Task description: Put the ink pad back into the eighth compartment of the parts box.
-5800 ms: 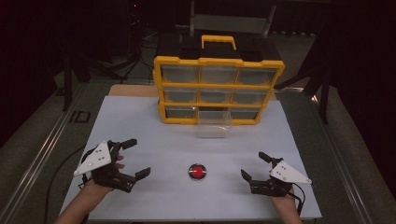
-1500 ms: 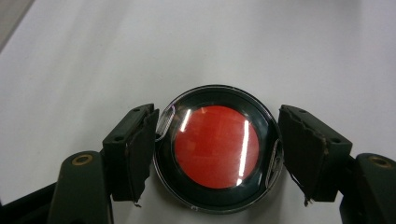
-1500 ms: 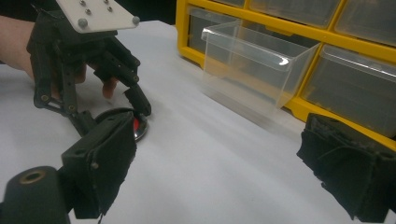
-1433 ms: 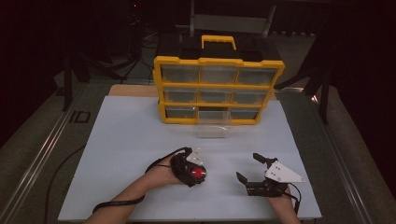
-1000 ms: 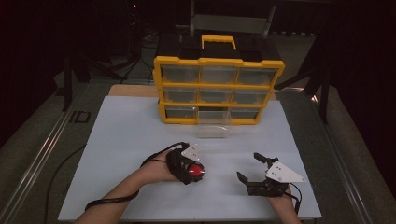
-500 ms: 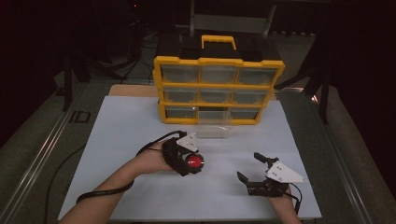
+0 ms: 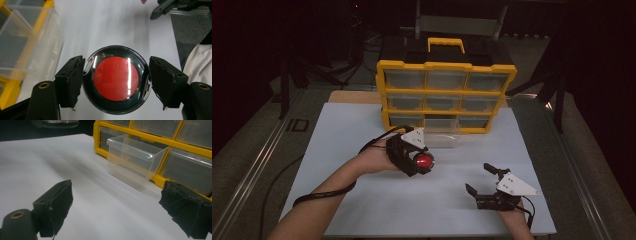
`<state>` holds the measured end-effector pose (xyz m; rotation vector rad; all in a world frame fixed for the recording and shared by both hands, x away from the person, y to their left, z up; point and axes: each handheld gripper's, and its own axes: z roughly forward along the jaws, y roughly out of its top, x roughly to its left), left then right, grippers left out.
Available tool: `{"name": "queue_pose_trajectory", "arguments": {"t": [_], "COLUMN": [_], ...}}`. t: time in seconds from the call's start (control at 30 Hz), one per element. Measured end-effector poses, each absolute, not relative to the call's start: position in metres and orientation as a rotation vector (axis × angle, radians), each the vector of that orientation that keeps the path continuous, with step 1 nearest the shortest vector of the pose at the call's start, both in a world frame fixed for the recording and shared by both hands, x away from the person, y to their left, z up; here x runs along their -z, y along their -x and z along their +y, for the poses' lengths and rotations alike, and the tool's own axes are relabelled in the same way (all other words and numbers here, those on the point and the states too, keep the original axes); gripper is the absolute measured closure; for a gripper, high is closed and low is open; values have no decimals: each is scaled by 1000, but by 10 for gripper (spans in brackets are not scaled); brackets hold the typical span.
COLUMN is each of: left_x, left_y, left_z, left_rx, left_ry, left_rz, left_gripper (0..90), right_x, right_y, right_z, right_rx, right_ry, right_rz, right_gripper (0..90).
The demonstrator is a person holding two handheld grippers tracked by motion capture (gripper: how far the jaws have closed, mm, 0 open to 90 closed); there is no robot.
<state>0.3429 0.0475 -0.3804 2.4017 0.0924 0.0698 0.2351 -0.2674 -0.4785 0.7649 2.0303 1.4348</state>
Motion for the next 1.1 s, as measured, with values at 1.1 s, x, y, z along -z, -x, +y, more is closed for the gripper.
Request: {"name": "queue_pose_trajectory", "arguments": {"t": [1.1], "left_x": [334], "left_y": [-390], "left_z": [32], "left_rx": [-132], "left_ry": [-2308], "left_rz": [121], "left_gripper": [310], "right_x": [479], "right_y": [-234], "right_z": [-267], "right_rx": [-1429], "right_ry": [-762], "right_rz": [2031], "right_gripper": [103]}}
